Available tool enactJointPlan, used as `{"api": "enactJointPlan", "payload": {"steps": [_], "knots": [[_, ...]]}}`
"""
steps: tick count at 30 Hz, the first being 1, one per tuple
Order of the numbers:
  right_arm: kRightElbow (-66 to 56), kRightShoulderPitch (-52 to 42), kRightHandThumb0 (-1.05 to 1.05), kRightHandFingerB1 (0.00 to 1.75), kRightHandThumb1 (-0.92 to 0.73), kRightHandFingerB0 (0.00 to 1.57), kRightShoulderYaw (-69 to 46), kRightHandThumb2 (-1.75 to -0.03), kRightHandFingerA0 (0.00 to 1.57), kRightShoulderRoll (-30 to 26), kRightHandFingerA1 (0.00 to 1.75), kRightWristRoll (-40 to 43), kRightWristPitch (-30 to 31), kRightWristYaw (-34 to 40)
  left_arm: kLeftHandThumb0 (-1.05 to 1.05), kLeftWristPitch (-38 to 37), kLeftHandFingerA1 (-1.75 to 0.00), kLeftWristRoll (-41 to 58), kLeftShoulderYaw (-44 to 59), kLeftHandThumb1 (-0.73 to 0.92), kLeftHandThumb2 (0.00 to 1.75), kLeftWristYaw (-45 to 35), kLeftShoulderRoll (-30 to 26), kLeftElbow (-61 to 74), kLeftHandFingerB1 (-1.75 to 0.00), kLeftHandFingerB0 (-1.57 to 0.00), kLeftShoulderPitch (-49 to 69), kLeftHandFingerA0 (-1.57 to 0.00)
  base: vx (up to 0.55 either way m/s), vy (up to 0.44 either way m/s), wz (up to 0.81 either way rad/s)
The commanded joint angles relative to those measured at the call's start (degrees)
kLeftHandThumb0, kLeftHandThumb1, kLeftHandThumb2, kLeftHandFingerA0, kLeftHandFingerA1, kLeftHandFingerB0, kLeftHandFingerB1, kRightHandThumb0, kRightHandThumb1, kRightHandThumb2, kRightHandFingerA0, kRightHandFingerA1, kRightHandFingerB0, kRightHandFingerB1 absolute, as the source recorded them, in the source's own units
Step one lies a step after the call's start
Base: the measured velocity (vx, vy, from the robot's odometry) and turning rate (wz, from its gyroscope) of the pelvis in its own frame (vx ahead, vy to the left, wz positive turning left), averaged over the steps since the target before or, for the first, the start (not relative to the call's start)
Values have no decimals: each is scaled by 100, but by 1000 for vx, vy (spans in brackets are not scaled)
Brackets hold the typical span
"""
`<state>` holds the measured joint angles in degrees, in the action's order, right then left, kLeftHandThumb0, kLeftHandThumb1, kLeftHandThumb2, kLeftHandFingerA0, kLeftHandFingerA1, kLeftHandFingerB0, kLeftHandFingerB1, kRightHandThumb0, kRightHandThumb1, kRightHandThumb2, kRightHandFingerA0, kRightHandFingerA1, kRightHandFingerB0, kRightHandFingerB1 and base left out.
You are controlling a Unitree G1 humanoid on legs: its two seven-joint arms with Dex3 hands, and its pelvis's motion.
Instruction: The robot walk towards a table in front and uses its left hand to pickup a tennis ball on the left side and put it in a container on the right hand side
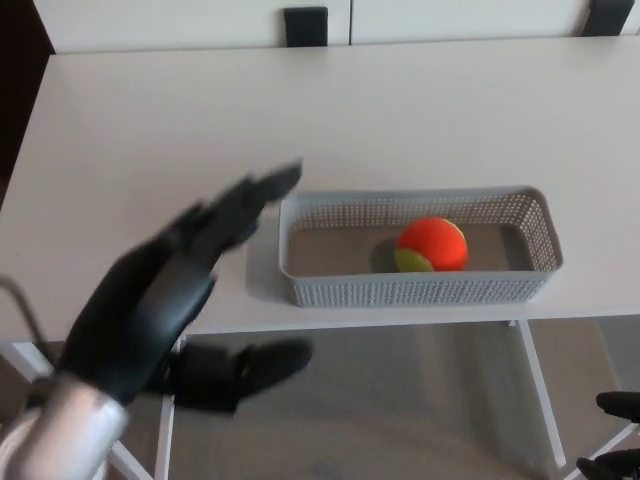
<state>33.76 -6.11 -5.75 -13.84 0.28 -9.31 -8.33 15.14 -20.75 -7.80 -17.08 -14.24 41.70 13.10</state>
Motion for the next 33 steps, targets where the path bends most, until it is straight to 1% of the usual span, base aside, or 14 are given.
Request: {"api": "enactJointPlan", "payload": {"steps": [1, 6, 8, 10, 13, 14, 15, 16, 17, 19, 22, 23, 27, 33], "knots": [[551, 23, -63, 88, -35, 26, 21, -58, 49, -179, 103, -131, -40, -10, -81, -3575, -33, 3768, 2454, 56, 59, -2961, -792, -611, -33, -42, 4270, -42, 0, 0, 0], [667, -17, -62, 80, -36, 26, 16, -57, 46, -180, 97, -104, -25, 5, -76, -3603, -37, 3848, 2531, 54, 58, -3429, -980, -1459, -36, -52, 4502, -55, 0, 0, 0], [708, -34, -61, 80, -35, 27, 52, -58, 46, -159, 98, -132, -16, 37, -80, -3560, -42, 3414, 2421, 48, 64, -3306, -1249, -1741, -38, -51, 4445, -60, 0, 0, 0], [752, -24, -61, 80, -35, 27, 79, -58, 46, -147, 98, -159, -17, 59, -80, -3646, -42, 3148, 2296, 48, 64, -3169, -1391, -1990, -38, -51, 4316, -60, 0, 0, 0], [910, 3, -58, 82, -35, 27, 58, -59, 47, -130, 98, -104, -113, 14, -69, -3014, -44, 2784, 1901, 43, 59, -2754, -1227, -2747, -40, -55, 3595, -60, 0, 0, 0], [951, -5, -61, 81, -35, 27, 64, -58, 48, -126, 97, -107, -133, 20, -65, -2881, -41, 2553, 1801, 52, 57, -2405, -1087, -2974, -36, -47, 3392, -54, 0, 0, 0], [990, -17, -61, 81, -35, 27, 70, -58, 48, -122, 97, -111, -152, 23, -65, -2729, -41, 2276, 1694, 52, 57, -1993, -918, -3206, -36, -47, 3173, -54, 0, 0, 0], [1016, -12, -61, 81, -35, 27, 72, -58, 48, -123, 97, -111, -168, 24, -65, -2753, -41, 2240, 1669, 52, 57, -1918, -896, -3300, -36, -47, 3120, -54, 0, 0, 0], [1074, -38, -58, 81, -35, 25, 83, -59, 48, -115, 97, -112, -189, 7, -68, -2554, -40, 2003, 1535, 56, 58, -1481, -618, -3932, -35, -41, 2624, -47, 0, 0, 0], [1143, -43, -60, 83, -34, 25, 75, -59, 48, -137, 99, -113, -245, 11, -74, -2316, -44, 1716, 1366, 60, 60, -1043, -373, -4753, -36, -42, 1916, -47, 0, 0, 0], [1230, 19, -62, 79, -35, 26, 39, -58, 48, -130, 96, -81, -222, 54, -76, -1953, -45, 1250, 1188, 65, 60, -578, -345, -5743, -34, -41, 947, -43, 0, 0, 0], [1295, 37, -60, 79, -35, 26, -13, -58, 48, -113, 97, -24, -260, 54, -75, -2052, -41, 1041, 1126, 65, 61, -272, -365, -6509, -33, -38, 329, -39, 0, 0, 0], [1170, -44, -62, 77, -36, 25, -157, -57, 45, -186, 96, 90, -248, 67, -78, -2397, -37, 430, 762, 66, 61, 541, -459, -7913, -32, -34, -504, -33, 0, 0, 0], [1117, -14, -59, 74, -36, 27, -132, -59, 47, -231, 92, 25, -182, 93, -76, -2542, -42, 283, 509, 66, 61, 903, -574, -8485, -33, -36, -627, -35, 0, 0, 0]]}}
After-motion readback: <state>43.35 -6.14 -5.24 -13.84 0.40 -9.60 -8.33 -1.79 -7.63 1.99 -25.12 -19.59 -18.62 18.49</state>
